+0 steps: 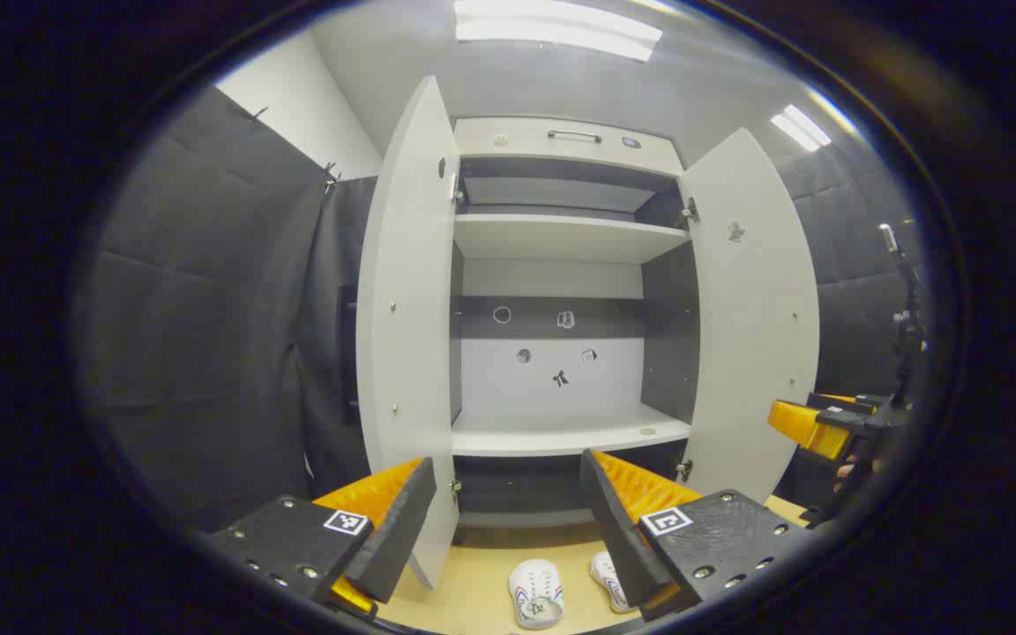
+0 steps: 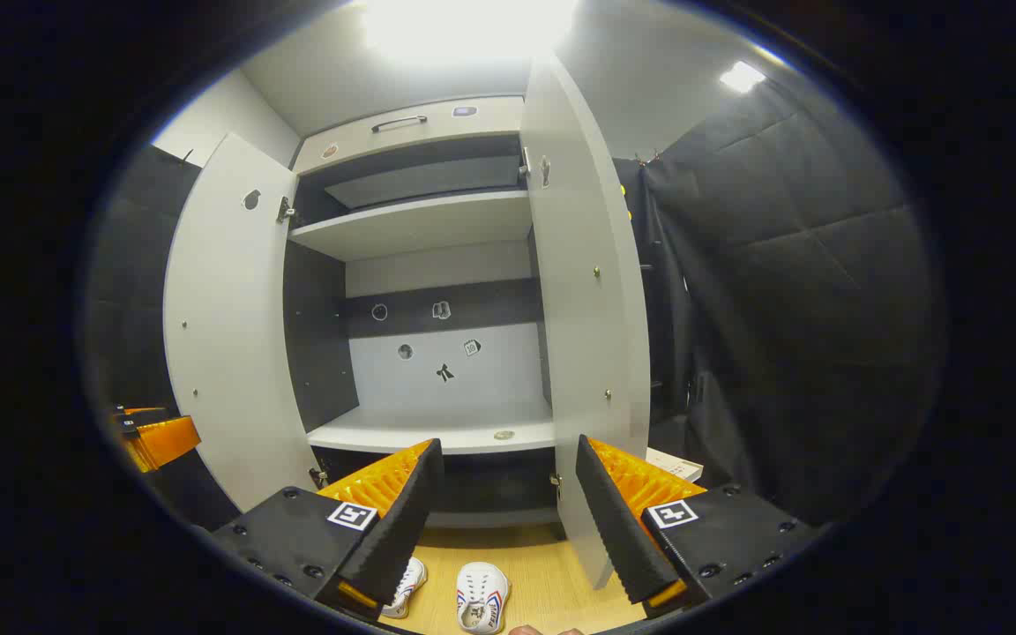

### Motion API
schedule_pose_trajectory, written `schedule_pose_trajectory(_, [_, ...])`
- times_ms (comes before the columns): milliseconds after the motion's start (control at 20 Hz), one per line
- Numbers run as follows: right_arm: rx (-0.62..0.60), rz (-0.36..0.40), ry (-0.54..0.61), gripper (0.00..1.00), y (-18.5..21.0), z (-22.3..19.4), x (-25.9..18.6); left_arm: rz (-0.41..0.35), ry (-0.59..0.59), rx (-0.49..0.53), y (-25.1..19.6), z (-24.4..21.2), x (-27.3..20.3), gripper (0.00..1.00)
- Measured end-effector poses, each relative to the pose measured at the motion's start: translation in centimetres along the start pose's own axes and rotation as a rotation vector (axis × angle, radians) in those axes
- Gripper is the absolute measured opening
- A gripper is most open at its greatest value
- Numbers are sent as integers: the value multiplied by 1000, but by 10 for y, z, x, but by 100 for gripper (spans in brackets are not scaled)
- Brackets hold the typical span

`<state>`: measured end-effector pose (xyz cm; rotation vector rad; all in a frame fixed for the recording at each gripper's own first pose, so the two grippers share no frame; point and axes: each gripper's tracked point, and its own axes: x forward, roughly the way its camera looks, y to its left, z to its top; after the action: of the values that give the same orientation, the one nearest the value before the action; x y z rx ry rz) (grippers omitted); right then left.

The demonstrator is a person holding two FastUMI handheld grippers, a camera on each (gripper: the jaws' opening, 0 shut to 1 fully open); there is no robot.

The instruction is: Grab one shoe with the right hand and put it into the shoe cabinet, grab the other shoe with the left hand and put it into the shoe cabinet; then close the right door with the right hand and the left door with the left hand.

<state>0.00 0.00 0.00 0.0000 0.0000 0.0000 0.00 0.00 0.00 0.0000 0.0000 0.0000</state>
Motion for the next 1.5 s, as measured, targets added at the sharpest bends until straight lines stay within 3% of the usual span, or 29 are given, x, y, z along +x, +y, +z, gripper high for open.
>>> schedule_pose_trajectory(100, [1,-14,13,95,2,-1,1,5,11,25,1,-6,-3,93])
schedule_pose_trajectory(500, [-3,19,61,95,17,-14,-1,12,39,-35,11,-22,-11,95])
schedule_pose_trajectory(700, [-2,22,104,92,19,-30,-6,10,84,-115,15,-36,-12,95])
schedule_pose_trajectory(1000, [-2,33,167,95,22,-47,-6,46,89,-94,30,-44,-16,95])
schedule_pose_trajectory(1200, [0,71,233,95,31,-61,4,45,112,-96,29,-58,-22,94])
schedule_pose_trajectory(1450, [-93,176,383,92,52,-107,20,38,151,-138,24,-75,-25,94])
schedule_pose_trajectory(1500, [-101,191,406,96,56,-116,24,43,152,-134,26,-76,-26,95])
